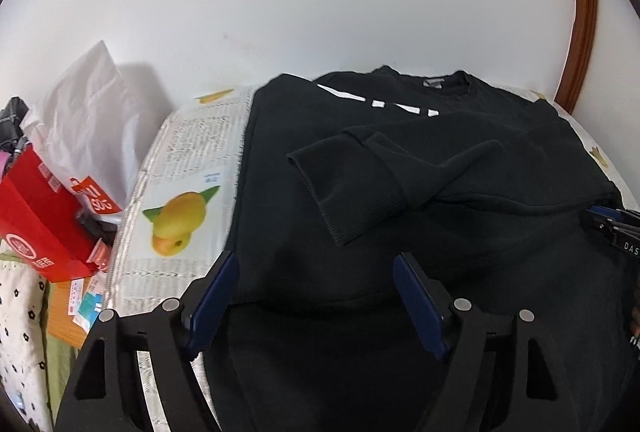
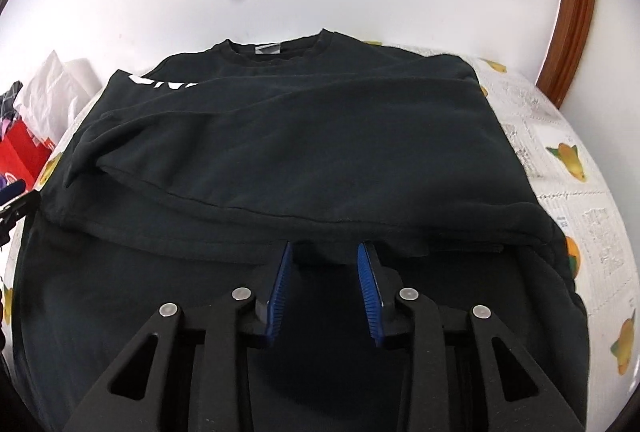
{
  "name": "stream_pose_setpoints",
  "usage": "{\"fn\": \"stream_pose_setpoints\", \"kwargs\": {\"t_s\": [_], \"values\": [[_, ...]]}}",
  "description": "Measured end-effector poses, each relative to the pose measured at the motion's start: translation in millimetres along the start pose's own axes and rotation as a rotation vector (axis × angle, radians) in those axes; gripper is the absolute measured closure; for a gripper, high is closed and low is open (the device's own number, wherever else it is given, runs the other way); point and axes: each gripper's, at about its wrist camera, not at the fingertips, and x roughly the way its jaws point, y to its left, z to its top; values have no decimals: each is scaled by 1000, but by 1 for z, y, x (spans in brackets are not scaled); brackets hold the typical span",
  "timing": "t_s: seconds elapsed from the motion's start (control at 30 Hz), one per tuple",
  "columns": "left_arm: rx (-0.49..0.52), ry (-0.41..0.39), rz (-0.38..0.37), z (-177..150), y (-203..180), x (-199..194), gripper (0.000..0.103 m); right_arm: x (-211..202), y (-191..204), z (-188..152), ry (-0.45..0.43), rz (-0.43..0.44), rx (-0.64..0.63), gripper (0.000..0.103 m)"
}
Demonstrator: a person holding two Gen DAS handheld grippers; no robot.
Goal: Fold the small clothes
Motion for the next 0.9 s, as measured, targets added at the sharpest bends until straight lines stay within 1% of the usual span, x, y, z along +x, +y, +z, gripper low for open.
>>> {"fn": "stream_pose_setpoints", "kwargs": {"t_s": [0.1, 0.23, 0.3, 0.37, 0.4, 0.43, 0.47, 0.5, 0.53, 0.57, 0.63, 0.67, 0.73, 0.8, 0.9], "values": [[34, 7, 21, 3, -8, 10, 30, 6, -5, -1, -9, 13, 15, 74], [78, 29, 32, 7, -21, 26, 34, 9, -3, 0, -38, -8, 18, 73], [104, 24, 49, 9, -28, 32, 35, 10, 2, 0, -46, -29, -5, 73], [131, 17, 74, 12, -34, 39, 35, 11, 0, -1, -50, -19, 7, 73], [139, 14, 86, 14, -36, 42, 37, 11, -2, -1, -53, -9, 17, 73], [144, 7, 100, 15, -38, 45, 40, 11, -4, -2, -55, 0, 25, 73], [144, -2, 114, 17, -39, 48, 54, 11, -5, -1, -55, 5, 28, 73], [146, -3, 109, 18, -40, 49, 77, 11, -6, -2, -55, 10, 32, 73], [152, -10, 110, 20, -40, 46, 84, 11, -6, -2, -56, 10, 32, 73], [159, -42, 128, 22, -39, 39, 87, 11, -5, -2, -56, 9, 32, 73], [164, -93, 154, 22, -31, 23, 88, 11, -6, -2, -57, 11, 35, 74], [157, -93, 146, 22, -26, 18, 88, 12, -6, -2, -57, 14, 38, 74], [135, -59, 152, 18, -16, 18, 88, 11, -7, -2, -58, 19, 43, 74], [137, -21, 129, 10, -13, 24, 88, 12, -7, -2, -59, 19, 42, 74], [152, -5, 136, -1, -17, 29, 86, 11, -8, -2, -61, 25, 44, 74]]}}
